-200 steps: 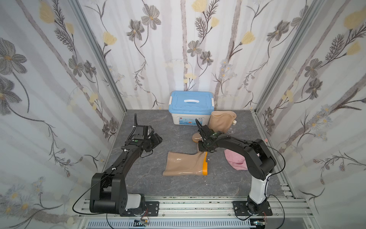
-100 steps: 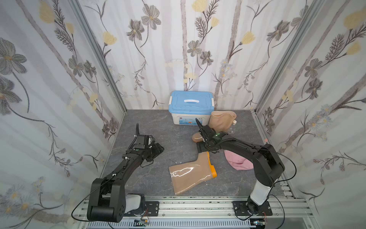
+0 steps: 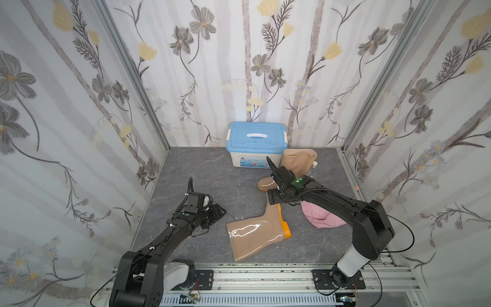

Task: Wipe the rubber boots with a cloth
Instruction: Adjust the rubber boot at the center of the board.

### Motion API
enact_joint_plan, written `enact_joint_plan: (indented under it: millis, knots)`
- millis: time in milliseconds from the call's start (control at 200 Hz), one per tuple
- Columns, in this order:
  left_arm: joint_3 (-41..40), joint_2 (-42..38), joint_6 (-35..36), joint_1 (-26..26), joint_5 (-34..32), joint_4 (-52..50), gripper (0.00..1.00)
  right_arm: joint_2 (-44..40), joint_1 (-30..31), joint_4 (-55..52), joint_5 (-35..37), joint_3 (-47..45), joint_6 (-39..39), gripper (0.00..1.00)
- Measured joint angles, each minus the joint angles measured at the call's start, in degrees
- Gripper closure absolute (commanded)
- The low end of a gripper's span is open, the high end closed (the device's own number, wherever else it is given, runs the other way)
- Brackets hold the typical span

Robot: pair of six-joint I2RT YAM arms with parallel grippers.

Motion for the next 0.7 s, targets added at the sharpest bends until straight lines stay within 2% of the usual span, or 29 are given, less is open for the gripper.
enact_joint_plan:
  millis: [240, 320, 390, 435, 550, 699]
  knots:
    - [-1.4, -2.78, -0.68, -0.26, -0.26, -1.38, 0.32, 9.79, 1.2, 2.84, -2.67, 3.5, 0.48, 0.12]
    - [-1.36, -2.97, -1.09, -0.31, -0.57, -1.42, 0.32, 13.35, 1.22, 3.61, -3.15, 5.29, 1.05, 0.23]
    - [-1.01, -2.95, -1.09, -0.33, -0.59, -1.7, 0.32, 15.15, 1.14, 3.91, -3.17, 5.86, 2.01, 0.45]
    - [-0.52, -2.82, -1.09, -0.33, -0.61, -1.92, 0.32, 15.5, 1.07, 4.2, -2.49, 5.75, 2.71, 0.55]
    - [0.44, -2.08, -1.01, -0.33, -0.81, -1.97, 0.32, 14.8, 1.01, 5.07, -1.27, 4.42, 5.25, 0.64]
    - [0.66, -0.83, -0.35, -0.33, -0.72, -1.64, 0.32, 13.6, 1.03, 5.22, -0.87, 3.15, 8.94, 0.65]
